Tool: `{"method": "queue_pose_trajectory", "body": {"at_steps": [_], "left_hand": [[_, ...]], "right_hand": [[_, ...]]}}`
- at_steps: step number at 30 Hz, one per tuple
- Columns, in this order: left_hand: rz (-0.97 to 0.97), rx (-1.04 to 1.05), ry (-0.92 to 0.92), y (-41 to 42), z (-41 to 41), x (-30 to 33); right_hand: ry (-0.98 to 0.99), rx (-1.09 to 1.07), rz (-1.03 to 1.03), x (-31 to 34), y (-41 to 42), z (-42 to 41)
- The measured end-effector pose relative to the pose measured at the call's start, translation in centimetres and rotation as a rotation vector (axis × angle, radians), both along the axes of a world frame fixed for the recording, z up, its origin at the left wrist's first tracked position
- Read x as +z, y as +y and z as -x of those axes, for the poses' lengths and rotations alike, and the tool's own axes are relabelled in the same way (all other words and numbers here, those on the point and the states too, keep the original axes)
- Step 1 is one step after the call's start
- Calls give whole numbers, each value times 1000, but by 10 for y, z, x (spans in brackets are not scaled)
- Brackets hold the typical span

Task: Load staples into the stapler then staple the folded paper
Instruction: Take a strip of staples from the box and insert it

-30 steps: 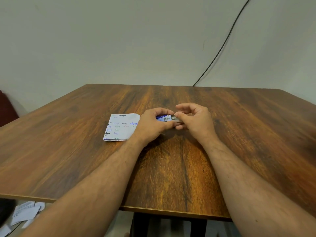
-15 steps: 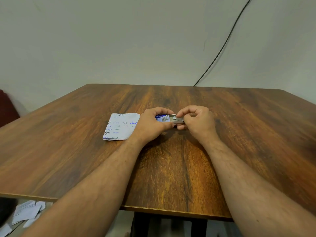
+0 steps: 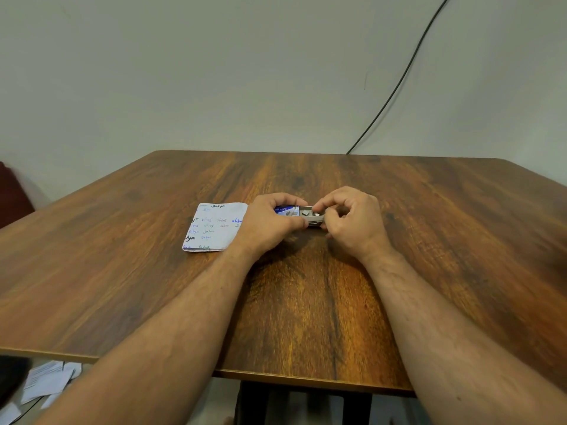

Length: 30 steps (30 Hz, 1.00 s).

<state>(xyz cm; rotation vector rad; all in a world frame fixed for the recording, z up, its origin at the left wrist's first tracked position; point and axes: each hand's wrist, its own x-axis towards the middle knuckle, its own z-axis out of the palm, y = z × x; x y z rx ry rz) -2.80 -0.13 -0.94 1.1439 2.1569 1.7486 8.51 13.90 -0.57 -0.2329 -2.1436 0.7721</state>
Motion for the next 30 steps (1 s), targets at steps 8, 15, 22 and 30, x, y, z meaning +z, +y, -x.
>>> {"method": "queue_pose_trajectory", "body": {"at_steps": [8,15,22,30], "left_hand": [[50,-1,21,0,1,-1],[62,6,4,0,-2,1],[89,-1,3,-1,-3,3],[112,4,1,-1,-3,2]], "right_hand": [[-46,-39,-62,2,1,2],[-43,-15,-12,3,2,0],[-89,4,-68,3,4,-2],[-187,13,-114,5,6,-5]]}}
